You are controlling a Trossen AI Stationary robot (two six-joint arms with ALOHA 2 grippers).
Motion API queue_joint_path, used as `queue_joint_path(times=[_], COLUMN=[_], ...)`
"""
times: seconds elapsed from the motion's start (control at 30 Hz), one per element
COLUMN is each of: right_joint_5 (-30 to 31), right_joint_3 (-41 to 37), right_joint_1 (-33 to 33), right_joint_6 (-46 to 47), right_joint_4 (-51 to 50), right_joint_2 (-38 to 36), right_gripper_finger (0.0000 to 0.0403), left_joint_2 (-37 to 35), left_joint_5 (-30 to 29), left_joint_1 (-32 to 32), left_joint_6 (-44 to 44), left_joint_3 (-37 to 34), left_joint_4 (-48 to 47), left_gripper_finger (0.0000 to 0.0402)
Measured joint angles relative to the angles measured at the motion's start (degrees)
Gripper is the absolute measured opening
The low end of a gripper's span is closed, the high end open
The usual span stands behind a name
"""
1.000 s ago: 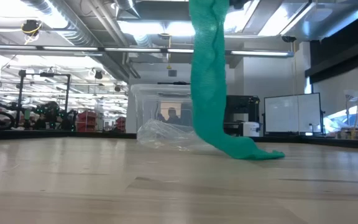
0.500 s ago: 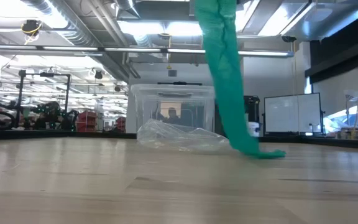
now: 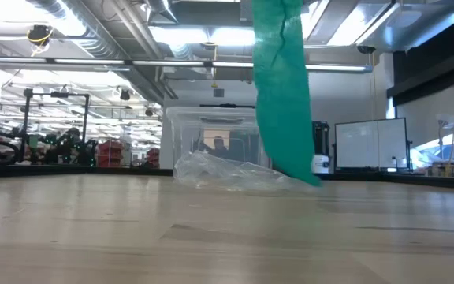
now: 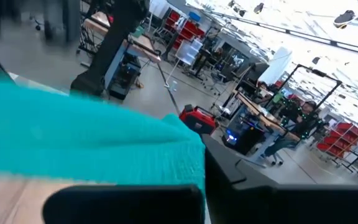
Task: Roll bandage
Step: Roll the green bandage
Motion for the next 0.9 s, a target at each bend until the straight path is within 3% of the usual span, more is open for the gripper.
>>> queue_joint_path(times=[0.27,0.57,0.9], right_joint_5=[-2.07,-11.4,-8.94], right_joint_3=[6.69,8.6,8.62], right_joint_1=[0.02,2.82,7.76], right_joint_6=[1.88,6.3,3.95], right_joint_4=[-7.14,-8.6,-16.07], right_joint_2=[0.0,0.0,0.49], right_gripper_finger=[0.0003,0.0002,0.0013], left_joint_2=[-0.09,-0.11,-2.54], left_joint_5=[-9.44,-17.57,-26.56], left_joint_1=[5.38,13.02,17.32], left_joint_6=[-7.72,-15.82,-16.27], left_joint_3=[-7.79,-9.11,-9.1], left_joint_4=[1.9,-3.92,-6.29], left_gripper_finger=[0.0003,0.0003,0.0002])
